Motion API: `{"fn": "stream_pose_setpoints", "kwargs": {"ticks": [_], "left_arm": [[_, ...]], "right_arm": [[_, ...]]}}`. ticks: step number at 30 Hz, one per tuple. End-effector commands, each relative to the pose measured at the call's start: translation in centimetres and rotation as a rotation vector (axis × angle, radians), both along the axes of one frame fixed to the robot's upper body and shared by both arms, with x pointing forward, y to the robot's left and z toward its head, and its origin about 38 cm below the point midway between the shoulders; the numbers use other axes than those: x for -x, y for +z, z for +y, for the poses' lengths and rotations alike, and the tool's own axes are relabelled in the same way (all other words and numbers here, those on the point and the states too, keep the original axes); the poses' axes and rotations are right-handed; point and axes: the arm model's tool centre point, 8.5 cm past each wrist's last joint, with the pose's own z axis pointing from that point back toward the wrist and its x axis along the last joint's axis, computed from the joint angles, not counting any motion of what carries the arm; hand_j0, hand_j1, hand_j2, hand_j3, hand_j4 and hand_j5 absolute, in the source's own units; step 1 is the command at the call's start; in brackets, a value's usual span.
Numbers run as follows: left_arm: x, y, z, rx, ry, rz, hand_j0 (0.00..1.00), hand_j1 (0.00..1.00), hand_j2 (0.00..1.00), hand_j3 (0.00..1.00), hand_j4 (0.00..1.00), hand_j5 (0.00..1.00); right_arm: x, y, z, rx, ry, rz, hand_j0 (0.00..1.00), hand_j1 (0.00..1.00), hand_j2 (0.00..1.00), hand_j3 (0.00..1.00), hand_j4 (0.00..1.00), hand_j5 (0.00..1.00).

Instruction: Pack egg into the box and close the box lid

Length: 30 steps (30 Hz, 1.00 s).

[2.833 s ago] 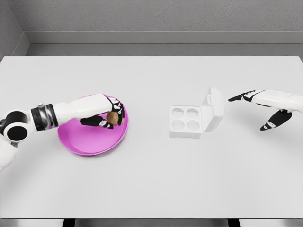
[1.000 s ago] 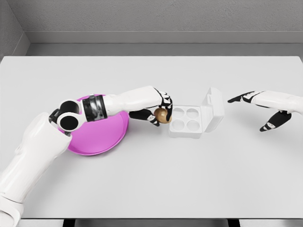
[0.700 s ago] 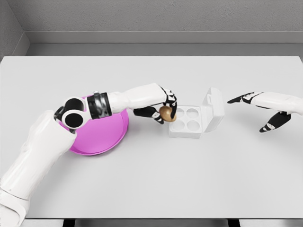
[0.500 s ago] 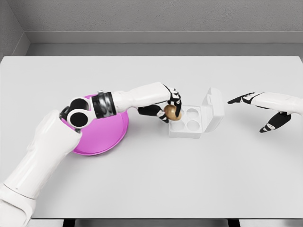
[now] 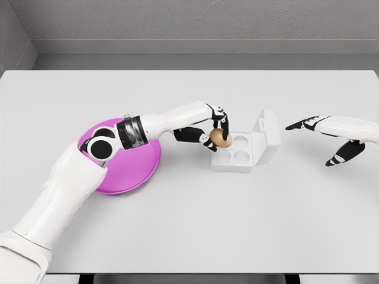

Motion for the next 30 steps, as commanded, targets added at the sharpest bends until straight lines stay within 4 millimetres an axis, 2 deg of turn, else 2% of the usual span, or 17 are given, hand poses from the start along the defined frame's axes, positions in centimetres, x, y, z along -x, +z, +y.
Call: {"fn": "stream_pose_setpoints", "kwargs": {"ticks": [1, 10, 21, 26, 30], "left_arm": [[-0.1, -0.1, 0.1, 0.023, 0.004, 0.021, 0.30, 0.30, 0.30, 0.30, 0.30, 0.30], [-0.3, -1.2, 0.0, 0.021, 0.013, 0.063, 0.29, 0.29, 0.29, 0.29, 0.29, 0.29], [-0.1, -1.6, 0.0, 0.013, 0.007, 0.072, 0.29, 0.29, 0.29, 0.29, 0.29, 0.29], [-0.7, -1.9, 0.3, -0.011, 0.010, 0.085, 0.29, 0.29, 0.29, 0.29, 0.29, 0.29], [-0.9, -1.1, -0.1, 0.048, 0.019, 0.100, 0.29, 0.29, 0.29, 0.29, 0.29, 0.29]], "right_arm": [[0.0, 0.1, 0.0, -0.004, -0.003, 0.001, 1.00, 1.00, 1.00, 1.00, 1.00, 1.00], [0.0, 0.2, -0.1, -0.004, -0.003, -0.001, 1.00, 1.00, 1.00, 1.00, 1.00, 1.00], [0.0, 0.1, -0.1, -0.003, -0.005, 0.001, 1.00, 1.00, 1.00, 1.00, 1.00, 1.00], [0.0, 0.2, -0.2, -0.002, -0.006, -0.001, 1.00, 1.00, 1.00, 1.00, 1.00, 1.00], [0.0, 0.2, -0.2, -0.003, -0.006, -0.002, 1.00, 1.00, 1.00, 1.00, 1.00, 1.00]]}}
